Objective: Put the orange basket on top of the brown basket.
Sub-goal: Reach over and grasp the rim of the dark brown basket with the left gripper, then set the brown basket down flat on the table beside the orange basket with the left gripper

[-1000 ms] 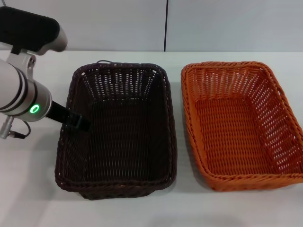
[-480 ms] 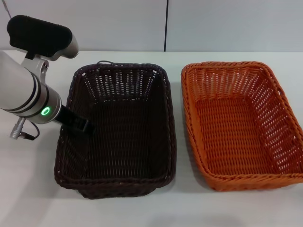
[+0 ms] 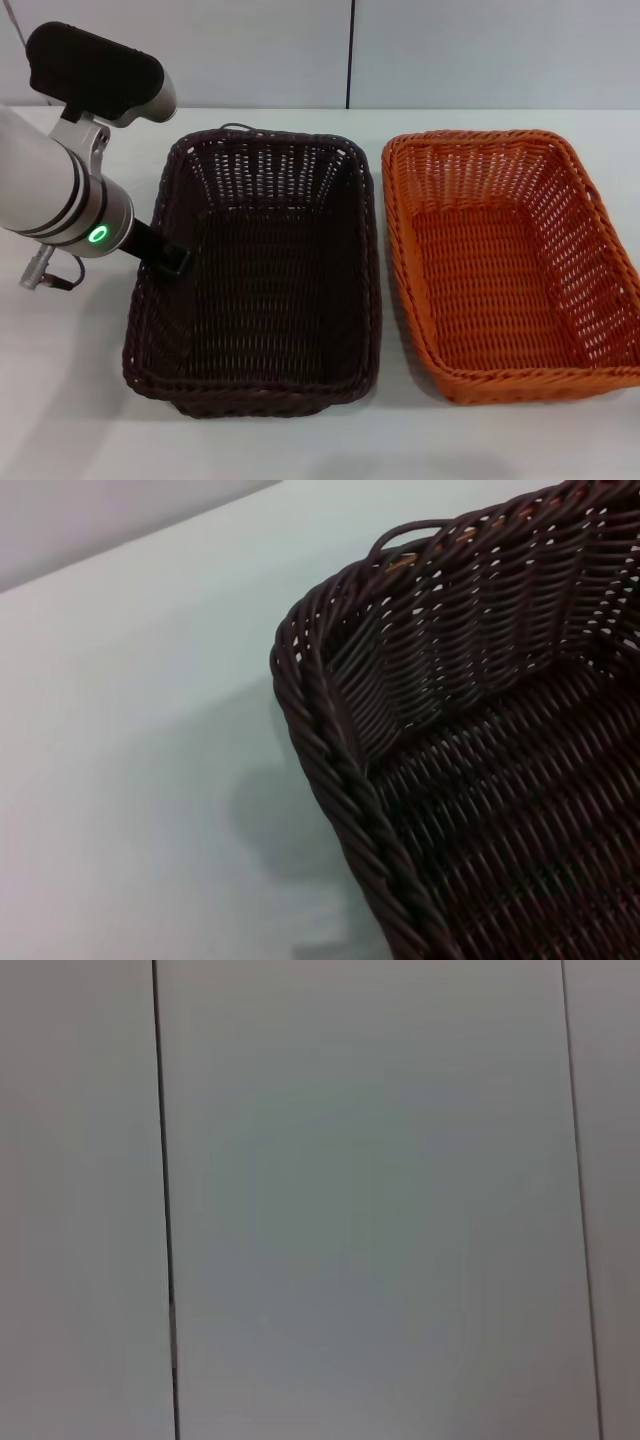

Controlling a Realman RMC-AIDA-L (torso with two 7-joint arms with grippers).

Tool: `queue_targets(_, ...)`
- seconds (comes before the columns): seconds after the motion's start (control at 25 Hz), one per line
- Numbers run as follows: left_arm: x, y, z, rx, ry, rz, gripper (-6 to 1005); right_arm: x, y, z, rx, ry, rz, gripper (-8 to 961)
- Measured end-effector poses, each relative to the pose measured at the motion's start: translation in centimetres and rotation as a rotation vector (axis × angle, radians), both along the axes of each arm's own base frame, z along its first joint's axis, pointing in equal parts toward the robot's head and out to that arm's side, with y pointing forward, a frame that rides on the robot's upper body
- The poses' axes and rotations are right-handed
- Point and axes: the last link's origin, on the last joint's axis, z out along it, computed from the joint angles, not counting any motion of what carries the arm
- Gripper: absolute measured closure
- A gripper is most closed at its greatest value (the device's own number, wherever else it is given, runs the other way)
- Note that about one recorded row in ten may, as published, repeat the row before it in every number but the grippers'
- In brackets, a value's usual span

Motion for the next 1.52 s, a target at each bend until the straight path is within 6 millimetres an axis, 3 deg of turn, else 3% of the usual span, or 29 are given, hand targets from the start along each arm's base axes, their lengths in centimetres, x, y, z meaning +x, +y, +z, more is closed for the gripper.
queue_targets(0.16, 0.1, 0.0, 0.1, -0.01, 0.009, -0.023, 692, -0.1, 0.1, 0.0, 0.0, -0.001, 0.006, 205)
queue_targets(0.6, 0.9, 0.0, 1.3, -0.006, 0.042, -0.123, 729, -0.4, 0.4, 0.1, 0.004, -0.005, 0.017, 205)
queue_targets(0.84, 2.1, -0.4, 2.7, -0.001, 0.078, -0.214, 736, -0.4, 0.4, 0.2, 0.01, -0.007, 0.02, 205)
queue_targets(0.88, 2.5, -0.5, 3.8, -0.001, 0.097, -0.258, 737, -0.5, 0.3, 0.2, 0.013, -0.006, 0.02, 205)
queue_targets(1.2, 3.8, -1.3, 6.0, -0.023, 0.106, -0.342, 787, -0.9, 0.5, 0.3, 0.025, 0.001, 0.039, 207)
queue_targets(1.28, 4.5, -2.1, 7.4, -0.057, 0.101, -0.409, 794, -1.1, 0.6, 0.3, 0.027, 0.003, 0.046, 207)
queue_targets(1.52, 5.1, -2.3, 8.3, -0.124, 0.123, -0.483, 801, -1.7, 0.9, 0.2, 0.026, 0.007, 0.068, 207)
